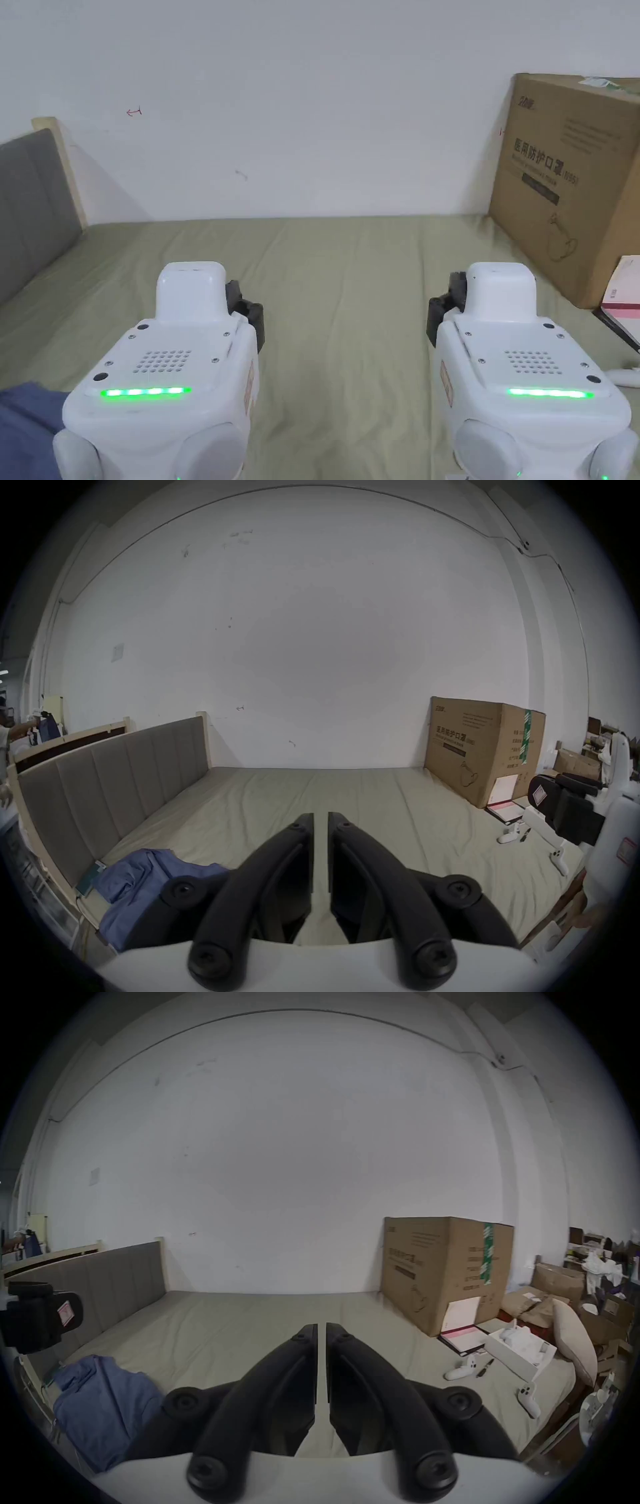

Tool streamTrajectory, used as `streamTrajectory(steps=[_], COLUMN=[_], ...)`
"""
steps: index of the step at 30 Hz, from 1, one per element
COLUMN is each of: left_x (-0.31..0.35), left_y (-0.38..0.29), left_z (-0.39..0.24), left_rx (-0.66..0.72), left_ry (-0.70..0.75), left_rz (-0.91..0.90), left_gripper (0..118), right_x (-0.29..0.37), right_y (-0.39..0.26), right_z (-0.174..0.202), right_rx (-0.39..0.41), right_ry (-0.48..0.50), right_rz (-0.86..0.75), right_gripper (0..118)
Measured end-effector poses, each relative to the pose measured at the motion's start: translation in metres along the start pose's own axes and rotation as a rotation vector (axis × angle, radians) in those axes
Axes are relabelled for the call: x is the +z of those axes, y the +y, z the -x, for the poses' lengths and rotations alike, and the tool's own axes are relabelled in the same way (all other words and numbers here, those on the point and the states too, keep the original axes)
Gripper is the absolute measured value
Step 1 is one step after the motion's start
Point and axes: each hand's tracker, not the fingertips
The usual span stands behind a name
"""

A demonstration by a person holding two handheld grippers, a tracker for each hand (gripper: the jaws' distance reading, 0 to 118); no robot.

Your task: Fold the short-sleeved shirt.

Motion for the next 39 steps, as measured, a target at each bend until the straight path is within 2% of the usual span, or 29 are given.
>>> streamTrajectory(steps=[3, 6, 10, 13, 17, 21, 24, 28, 32, 35, 39], left_x=[-0.001, -0.002, -0.003, -0.004, -0.002, 0.012, 0.031, 0.065, 0.095, 0.103, 0.092], left_y=[-0.001, -0.003, -0.002, 0.001, 0.004, 0.007, 0.011, 0.014, 0.012, 0.007, -0.005], left_z=[0.001, 0.001, -0.001, 0.001, 0.015, 0.043, 0.075, 0.119, 0.151, 0.168, 0.184], left_rx=[0.007, -0.001, -0.007, -0.009, 0.017, 0.015, 0.039, 0.044, 0.054, 0.064, 0.068], left_ry=[-0.021, -0.023, -0.031, -0.026, -0.023, 0.073, 0.173, 0.360, 0.486, 0.517, 0.548], left_rz=[0.015, 0.015, 0.009, 0.005, 0.008, -0.011, -0.018, -0.022, -0.013, 0.005, 0.067], left_gripper=[0, 0, 0, 0, 0, 0, 0, 0, 0, 0, 0], right_x=[0.005, 0.004, 0.004, 0.002, 0.001, -0.004, -0.009, -0.014, -0.010, -0.007, -0.008], right_y=[0.005, 0.010, 0.015, 0.016, 0.022, 0.029, 0.032, 0.026, 0.018, 0.012, 0.001], right_z=[-0.009, -0.008, -0.007, -0.001, 0.008, 0.029, 0.059, 0.111, 0.158, 0.180, 0.191], right_rx=[-0.070, -0.042, -0.043, -0.009, -0.020, -0.045, -0.085, -0.057, -0.018, 0.014, 0.022], right_ry=[0.057, 0.037, 0.067, 0.069, 0.108, 0.210, 0.350, 0.519, 0.655, 0.695, 0.721], right_rz=[0.000, -0.015, -0.017, -0.015, -0.019, -0.022, -0.003, 0.012, 0.038, 0.049, 0.075], right_gripper=[4, 0, 0, 0, 0, 0, 0, 0, 0, 0, 0])
